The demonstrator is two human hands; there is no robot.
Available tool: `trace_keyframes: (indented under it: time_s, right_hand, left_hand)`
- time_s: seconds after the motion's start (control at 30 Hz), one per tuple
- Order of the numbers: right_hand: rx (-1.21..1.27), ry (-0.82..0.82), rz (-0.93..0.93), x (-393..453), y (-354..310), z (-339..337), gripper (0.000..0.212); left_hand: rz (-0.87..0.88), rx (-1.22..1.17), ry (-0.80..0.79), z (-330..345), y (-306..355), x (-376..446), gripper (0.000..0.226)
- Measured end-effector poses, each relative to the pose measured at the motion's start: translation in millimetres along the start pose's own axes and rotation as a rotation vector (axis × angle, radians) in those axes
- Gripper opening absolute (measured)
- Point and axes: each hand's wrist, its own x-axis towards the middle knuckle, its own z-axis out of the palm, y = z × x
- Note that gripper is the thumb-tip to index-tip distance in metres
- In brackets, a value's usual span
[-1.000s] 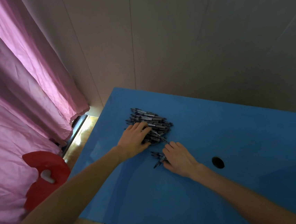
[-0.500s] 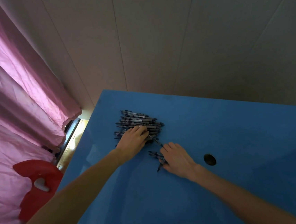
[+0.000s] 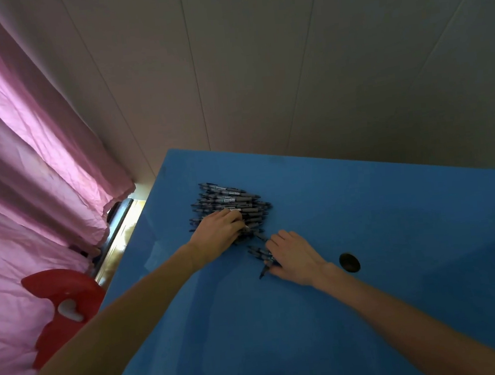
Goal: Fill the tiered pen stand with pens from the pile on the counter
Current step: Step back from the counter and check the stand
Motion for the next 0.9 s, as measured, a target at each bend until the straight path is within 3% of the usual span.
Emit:
trace_keyframes:
  time_s: [0.23, 0.43, 0.53, 0.77, 0.9]
  right_hand:
    - [-0.004, 0.003, -0.001, -2.0, -1.0, -1.7, 0.038]
    - [-0.043, -0.025, -0.029, -1.4, -5.7, -8.9, 0.034]
    - [-0.061, -0.044, -0.043, -2.3, -11.8, -11.3, 0.034]
    - [0.000, -0.070, -0.024, -8.1, -22.9, -15.6, 0.025]
    - [0.014, -0.085, -0.016, -12.7, -29.8, -11.3, 0.024]
  left_hand:
    - [0.038, -0.055, 0.054, -7.0, -4.4, -3.1, 0.023]
    - [0.067, -0.082, 0.199, -30.9, -7.1, -13.4, 0.018]
    - [0.131, -0.066, 0.240, -40.3, -7.3, -23.5, 0.027]
    - [0.383, -0.011, 0.280, -53.2, 5.4, -84.2, 0.025]
    - [0.424, -0.035, 0.304, -52.1, 26.0, -127.5, 0.034]
